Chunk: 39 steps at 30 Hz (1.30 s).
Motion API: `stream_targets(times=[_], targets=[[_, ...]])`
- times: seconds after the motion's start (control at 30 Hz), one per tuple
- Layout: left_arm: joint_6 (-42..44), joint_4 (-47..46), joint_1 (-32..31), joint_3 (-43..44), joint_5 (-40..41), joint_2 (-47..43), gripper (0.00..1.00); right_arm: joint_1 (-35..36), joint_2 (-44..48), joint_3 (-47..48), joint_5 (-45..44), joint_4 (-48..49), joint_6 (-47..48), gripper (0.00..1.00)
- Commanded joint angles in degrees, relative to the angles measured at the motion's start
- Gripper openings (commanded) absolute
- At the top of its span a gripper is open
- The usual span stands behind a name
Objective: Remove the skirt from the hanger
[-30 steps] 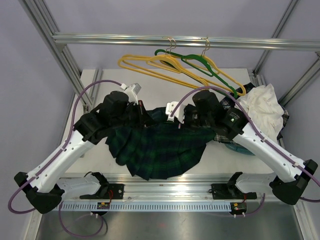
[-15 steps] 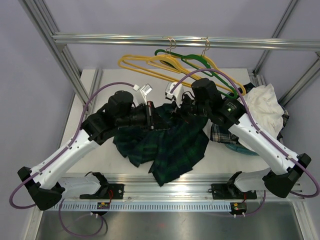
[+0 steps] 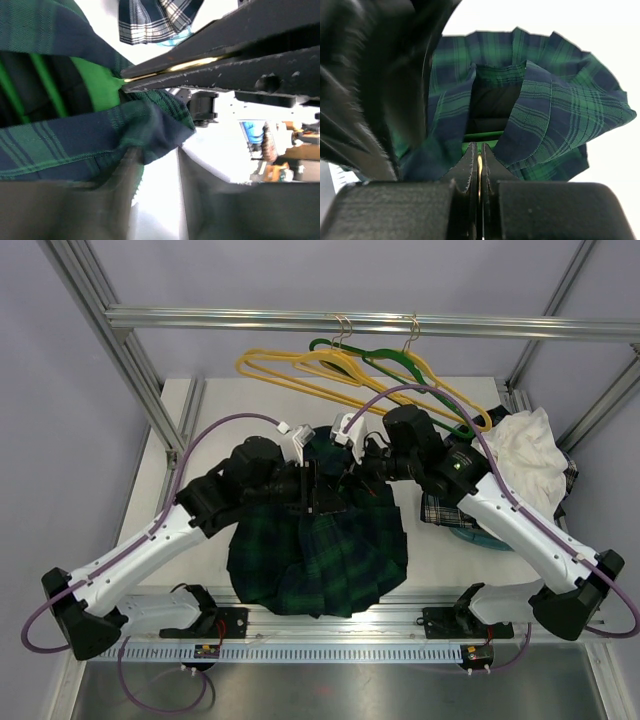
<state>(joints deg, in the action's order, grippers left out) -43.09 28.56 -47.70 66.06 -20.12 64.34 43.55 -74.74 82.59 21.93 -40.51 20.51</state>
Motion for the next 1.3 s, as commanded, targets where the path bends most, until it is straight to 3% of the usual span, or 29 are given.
stream_targets(times=[0.0,0.2,0.4,0.63,0.9,1.0,1.13,1.23,1.27], targets=[[1.6,-6.58,0.07,-1.11,2.98,-3.51,0.54,0.75,4.77,-1.99,1.8,2.89,0.93,0.0],[9.75,0.26,0.42,-0.06,5.96,-6.32,0.81,-0.66,5.92,-3.48,-3.38,4.21,0.93,0.0],[16.01,10.54,0.42,-2.25,10.27,-8.61,0.91,-1.01,7.24,-5.59,-4.7,5.8,-1.0,0.0],[16.37,7.31,-0.54,-6.73,4.04,-10.81,0.99,-1.19,7.5,-6.04,-8.13,7.46,-3.64,0.0],[16.55,4.4,-8.36,-6.13,10.53,-4.67,0.99,-1.45,6.8,-4.8,-7.35,7.73,-7.06,0.0],[18.48,6.07,-11.52,-4.46,22.28,-0.89,0.97,-1.45,6.8,-4.45,-6.56,7.55,-8.03,0.0],[18.48,5.9,-13.64,-5.77,36.95,2.54,0.89,-1.71,6.71,-3.49,-5.59,7.11,-9.87,0.0],[18.31,4.93,-15.58,-8.13,44.96,3.34,0.77,-2.24,6.89,-2.96,-5.15,6.85,-10.84,0.0],[18.74,3.28,-15.93,-8.93,46.21,2.9,0.63,-2.5,6.98,-2.96,-4.89,6.76,-11.11,0.0]])
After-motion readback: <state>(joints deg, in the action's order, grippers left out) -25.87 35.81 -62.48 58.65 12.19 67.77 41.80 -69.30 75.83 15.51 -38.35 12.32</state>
